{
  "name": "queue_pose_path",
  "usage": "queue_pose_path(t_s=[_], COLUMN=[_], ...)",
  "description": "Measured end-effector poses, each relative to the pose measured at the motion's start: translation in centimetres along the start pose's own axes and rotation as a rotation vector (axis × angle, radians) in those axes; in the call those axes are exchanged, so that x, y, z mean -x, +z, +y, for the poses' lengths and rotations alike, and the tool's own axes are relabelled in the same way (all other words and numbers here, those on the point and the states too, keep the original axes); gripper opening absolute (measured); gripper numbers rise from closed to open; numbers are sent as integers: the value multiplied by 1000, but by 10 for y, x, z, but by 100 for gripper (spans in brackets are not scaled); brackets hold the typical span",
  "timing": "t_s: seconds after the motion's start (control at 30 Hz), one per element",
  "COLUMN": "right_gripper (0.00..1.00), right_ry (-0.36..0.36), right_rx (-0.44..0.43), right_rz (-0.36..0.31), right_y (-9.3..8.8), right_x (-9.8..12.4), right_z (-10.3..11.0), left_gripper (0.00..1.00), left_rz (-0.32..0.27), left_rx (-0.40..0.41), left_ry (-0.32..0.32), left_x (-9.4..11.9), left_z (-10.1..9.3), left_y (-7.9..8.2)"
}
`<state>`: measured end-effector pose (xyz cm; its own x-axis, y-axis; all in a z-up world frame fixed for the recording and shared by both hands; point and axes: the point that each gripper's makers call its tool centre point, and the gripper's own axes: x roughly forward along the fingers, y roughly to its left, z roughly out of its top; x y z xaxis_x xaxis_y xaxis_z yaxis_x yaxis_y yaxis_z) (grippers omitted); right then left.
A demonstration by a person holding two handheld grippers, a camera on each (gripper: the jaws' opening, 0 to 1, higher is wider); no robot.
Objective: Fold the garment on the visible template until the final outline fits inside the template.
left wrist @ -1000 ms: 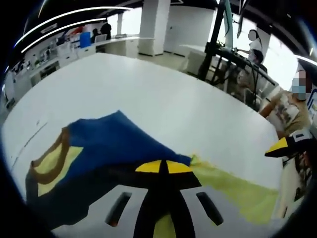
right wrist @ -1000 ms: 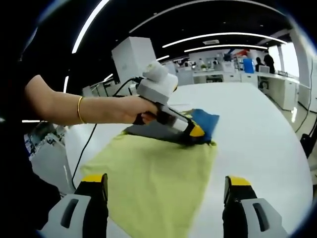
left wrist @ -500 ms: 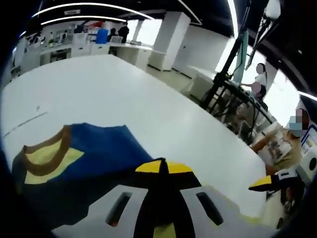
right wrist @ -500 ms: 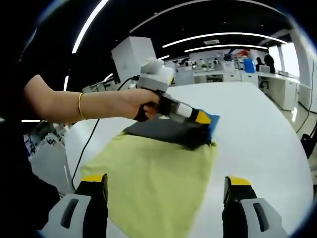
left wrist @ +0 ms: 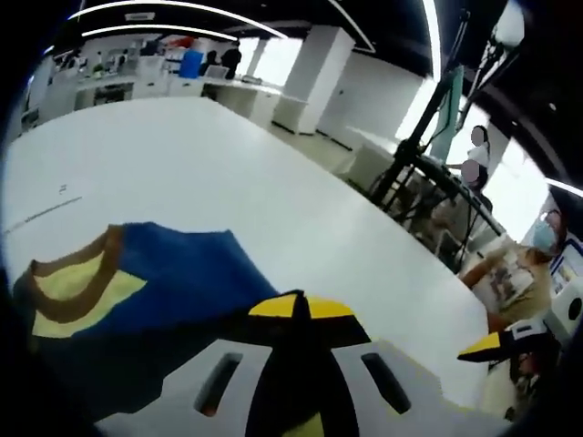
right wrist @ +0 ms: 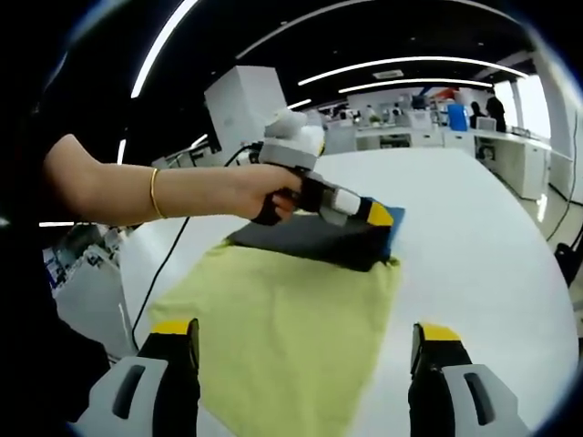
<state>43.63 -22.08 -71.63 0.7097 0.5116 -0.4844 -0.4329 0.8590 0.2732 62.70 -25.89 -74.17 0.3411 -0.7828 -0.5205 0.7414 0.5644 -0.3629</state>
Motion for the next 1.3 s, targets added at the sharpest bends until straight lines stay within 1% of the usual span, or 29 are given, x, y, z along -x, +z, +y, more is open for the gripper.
queue_pose_path(t_s=[0.1,0.13,0.17,0.23,0.3,0.33,0.47,0.53,0.63,0.77,0.83,0.9,0.97,1.03,1.07,1.1,1.2,1.27,1.3], right_gripper=[96,96,96,96,96,96,97,98,99,99,99,99,99,99,99,99,99,99,99], right_ry=[4,5,5,6,7,9,24,30,39,47,59,73,84,100,111,119,136,145,150], right_rx=[6,7,8,9,9,12,21,27,38,52,53,54,65,80,82,85,105,125,131], right_rz=[0,0,-1,-2,-1,-1,5,14,22,24,26,30,39,46,52,56,74,89,97], right_y=[2,3,4,5,5,5,6,6,9,13,15,17,18,19,20,20,21,21,20], right_x=[-1,-1,-1,-2,-2,-2,-3,-4,-4,-4,-5,-7,-8,-9,-9,-9,-10,-11,-11], right_z=[0,0,0,0,1,1,5,5,5,6,7,9,12,14,15,16,16,17,17], left_gripper=[0,0,1,7,14,16,27,32,41,50,56,66,68,69,71,74,77,80,83], left_rz=[-9,-32,-42,-48,-57,-57,-63,-45,-47,-52,-51,-54,-34,-18,-21,-27,-23,-28,-30], left_rx=[-5,-30,-33,-44,-74,-89,-170,-193,-194,-221,-217,-240,-245,-251,-253,-254,-253,-270,-282], left_ry=[-12,-25,-30,-38,-43,-44,-53,-37,-37,-33,-35,-13,-1,35,41,44,51,48,42], left_x=[0,1,3,4,5,6,11,13,18,28,33,39,46,53,56,61,71,79,82], left_z=[-1,-3,-5,-8,-11,-12,-15,-11,-8,-5,-3,3,8,19,21,24,30,34,34], left_y=[2,5,7,10,13,13,15,13,13,14,13,13,8,4,4,3,-2,-4,-5])
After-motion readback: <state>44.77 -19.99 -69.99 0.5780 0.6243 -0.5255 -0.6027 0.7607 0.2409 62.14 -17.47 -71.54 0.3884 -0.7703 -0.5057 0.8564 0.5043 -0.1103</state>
